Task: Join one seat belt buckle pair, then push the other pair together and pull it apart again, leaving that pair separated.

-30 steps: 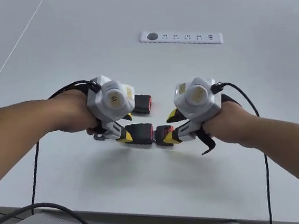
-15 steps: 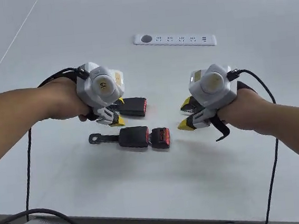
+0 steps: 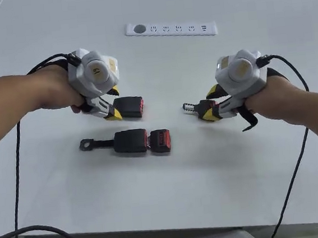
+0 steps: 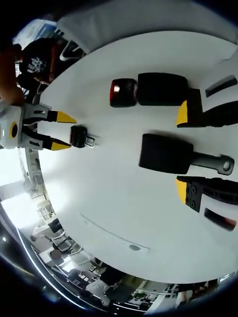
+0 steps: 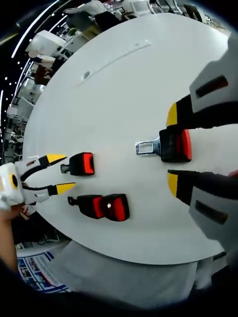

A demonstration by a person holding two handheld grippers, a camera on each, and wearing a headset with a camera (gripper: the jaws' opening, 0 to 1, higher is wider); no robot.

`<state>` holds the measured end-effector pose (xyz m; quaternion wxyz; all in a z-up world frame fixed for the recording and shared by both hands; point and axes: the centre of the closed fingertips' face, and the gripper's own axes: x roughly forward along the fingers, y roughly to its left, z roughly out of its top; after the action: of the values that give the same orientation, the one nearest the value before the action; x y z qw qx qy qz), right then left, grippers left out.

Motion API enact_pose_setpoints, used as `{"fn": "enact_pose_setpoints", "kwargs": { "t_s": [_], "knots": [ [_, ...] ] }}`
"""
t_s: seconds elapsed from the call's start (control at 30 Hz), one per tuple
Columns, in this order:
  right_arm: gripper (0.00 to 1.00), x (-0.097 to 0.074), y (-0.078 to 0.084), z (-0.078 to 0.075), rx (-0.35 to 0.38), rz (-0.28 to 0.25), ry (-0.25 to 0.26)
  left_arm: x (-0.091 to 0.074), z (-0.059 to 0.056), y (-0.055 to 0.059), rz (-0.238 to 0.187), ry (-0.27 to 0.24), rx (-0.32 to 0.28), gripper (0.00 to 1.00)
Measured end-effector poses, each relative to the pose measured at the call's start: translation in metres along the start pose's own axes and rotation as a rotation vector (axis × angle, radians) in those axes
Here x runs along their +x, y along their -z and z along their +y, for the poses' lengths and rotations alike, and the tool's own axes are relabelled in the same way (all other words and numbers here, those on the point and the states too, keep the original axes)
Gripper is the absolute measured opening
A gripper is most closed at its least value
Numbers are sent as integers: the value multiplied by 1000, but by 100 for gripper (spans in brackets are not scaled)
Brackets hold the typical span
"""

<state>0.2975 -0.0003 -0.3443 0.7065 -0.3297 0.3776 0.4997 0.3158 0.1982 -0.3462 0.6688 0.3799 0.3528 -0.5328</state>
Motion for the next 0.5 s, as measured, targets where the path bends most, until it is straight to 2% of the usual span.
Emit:
{"fn": "enact_pose_setpoints", "kwargs": {
  "t_s": [0.07,0.13,0.17,0.27,0.4,0.5],
  "knots": [
    [34,2,2,-3,4,0,-4,3,-2,2,5,20,25,42],
    [34,4,3,-5,-3,-6,-10,7,0,8,31,13,58,40],
    [34,7,6,-5,-4,8,-26,7,6,9,50,-18,120,37],
    [34,13,9,-3,-20,21,-57,12,4,8,35,5,89,35],
    [35,17,14,-3,-78,48,-79,16,6,6,26,14,99,33],
    [34,17,13,-2,-72,49,-101,16,5,6,23,20,100,32]
  ]
}}
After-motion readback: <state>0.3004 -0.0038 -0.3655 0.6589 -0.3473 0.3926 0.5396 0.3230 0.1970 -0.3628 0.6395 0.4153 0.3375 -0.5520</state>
